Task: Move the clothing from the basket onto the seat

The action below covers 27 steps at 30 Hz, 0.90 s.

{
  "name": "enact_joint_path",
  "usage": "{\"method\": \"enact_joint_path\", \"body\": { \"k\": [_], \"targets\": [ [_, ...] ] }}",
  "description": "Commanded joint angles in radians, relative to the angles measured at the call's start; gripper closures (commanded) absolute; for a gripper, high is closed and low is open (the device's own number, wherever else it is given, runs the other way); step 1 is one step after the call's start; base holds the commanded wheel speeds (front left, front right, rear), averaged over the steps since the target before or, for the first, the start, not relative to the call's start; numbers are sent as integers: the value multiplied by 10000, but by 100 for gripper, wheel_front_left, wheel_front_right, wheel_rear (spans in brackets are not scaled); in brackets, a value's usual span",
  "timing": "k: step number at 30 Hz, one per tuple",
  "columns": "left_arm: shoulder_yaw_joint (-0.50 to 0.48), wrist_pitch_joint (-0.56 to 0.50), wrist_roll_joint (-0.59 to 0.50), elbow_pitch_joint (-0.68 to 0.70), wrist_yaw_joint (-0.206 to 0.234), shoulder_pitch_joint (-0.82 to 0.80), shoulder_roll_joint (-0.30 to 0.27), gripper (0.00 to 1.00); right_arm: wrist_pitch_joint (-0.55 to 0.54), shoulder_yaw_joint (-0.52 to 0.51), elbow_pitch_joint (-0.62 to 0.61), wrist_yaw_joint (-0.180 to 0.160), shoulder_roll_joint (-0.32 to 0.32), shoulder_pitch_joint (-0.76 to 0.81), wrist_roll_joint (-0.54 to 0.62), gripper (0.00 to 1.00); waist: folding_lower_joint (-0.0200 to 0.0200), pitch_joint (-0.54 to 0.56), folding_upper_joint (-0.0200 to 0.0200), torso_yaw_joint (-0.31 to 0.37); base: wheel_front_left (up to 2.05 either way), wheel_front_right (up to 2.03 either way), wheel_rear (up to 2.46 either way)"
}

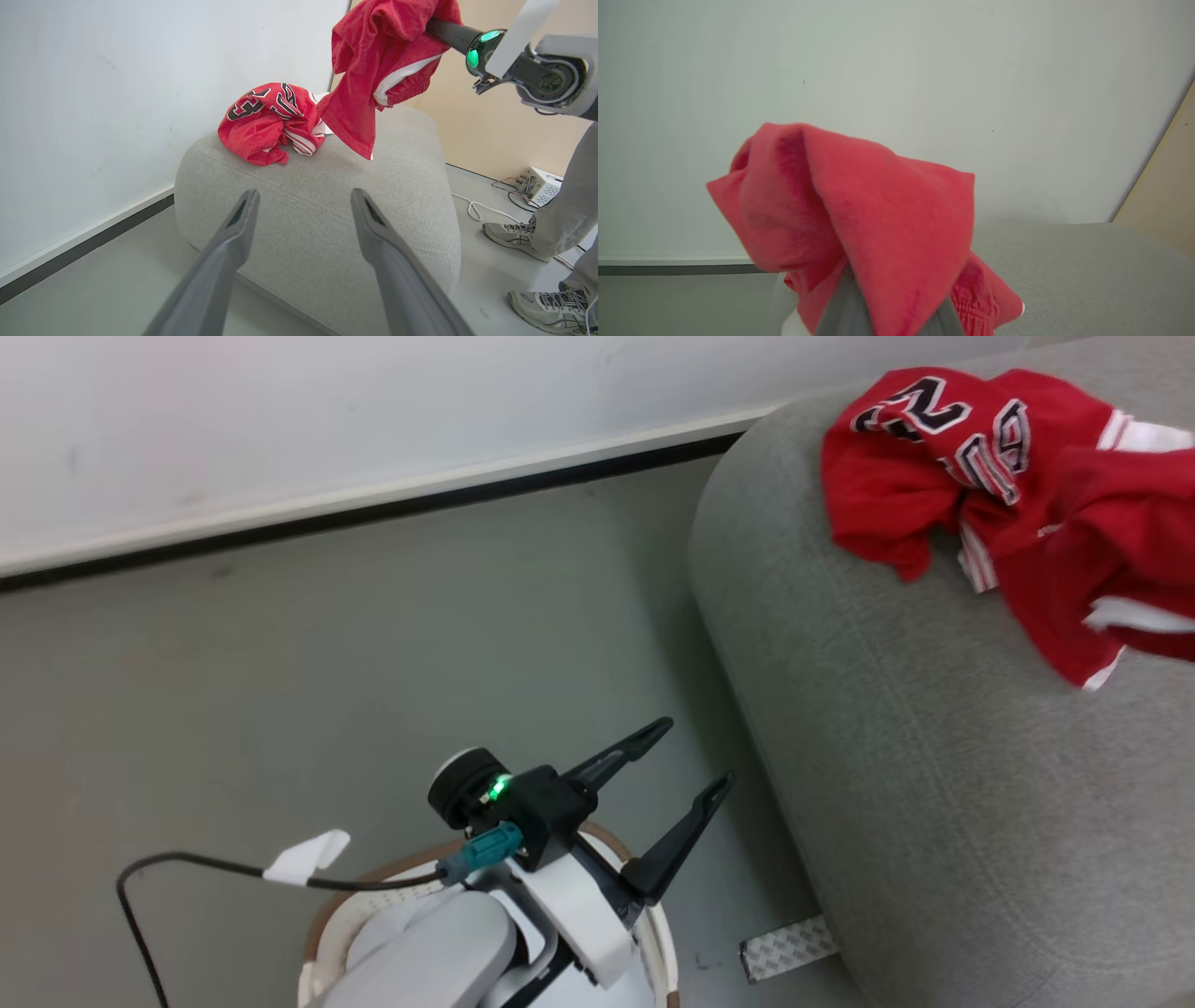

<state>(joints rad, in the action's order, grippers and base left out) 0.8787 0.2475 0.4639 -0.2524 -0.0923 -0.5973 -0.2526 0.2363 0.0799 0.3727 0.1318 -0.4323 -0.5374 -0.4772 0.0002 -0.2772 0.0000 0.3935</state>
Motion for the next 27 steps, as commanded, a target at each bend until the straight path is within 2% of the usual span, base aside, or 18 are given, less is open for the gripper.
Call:
{"method": "enact_joint_path", "body": {
  "k": [1, 6, 13, 17, 27],
  "targets": [
    [-11, -2, -38, 57, -37, -169, -48, 0, -70, -80, 147, -23, -261, -222, -61, 100, -2, -566, 0, -500, 0, 0, 0],
    [-94, -63, -88, 199, -61, -513, -214, 0, -398, -532, 790, -23, -1222, -1055, -148, 100, -2, -1339, 0, -886, 0, 0, 0],
    [-140, -128, -191, 380, -87, -884, -430, 0, -824, -955, 2098, -23, -1976, -1905, 111, 100, -2, -2351, 0, -1304, 0, 0, 0],
    [-215, -140, -220, 487, -70, -1068, -568, 0, -1146, -1120, 2903, -23, -2185, -2189, 309, 100, -2, -2908, 0, -1516, 0, 0, 0],
    [-524, 16, -129, 406, -46, -1374, -723, 0, -2593, -1267, 4719, -23, -1816, -2397, 420, 100, -2, -3627, 0, -1703, 0, 0, 0]
  ]
}}
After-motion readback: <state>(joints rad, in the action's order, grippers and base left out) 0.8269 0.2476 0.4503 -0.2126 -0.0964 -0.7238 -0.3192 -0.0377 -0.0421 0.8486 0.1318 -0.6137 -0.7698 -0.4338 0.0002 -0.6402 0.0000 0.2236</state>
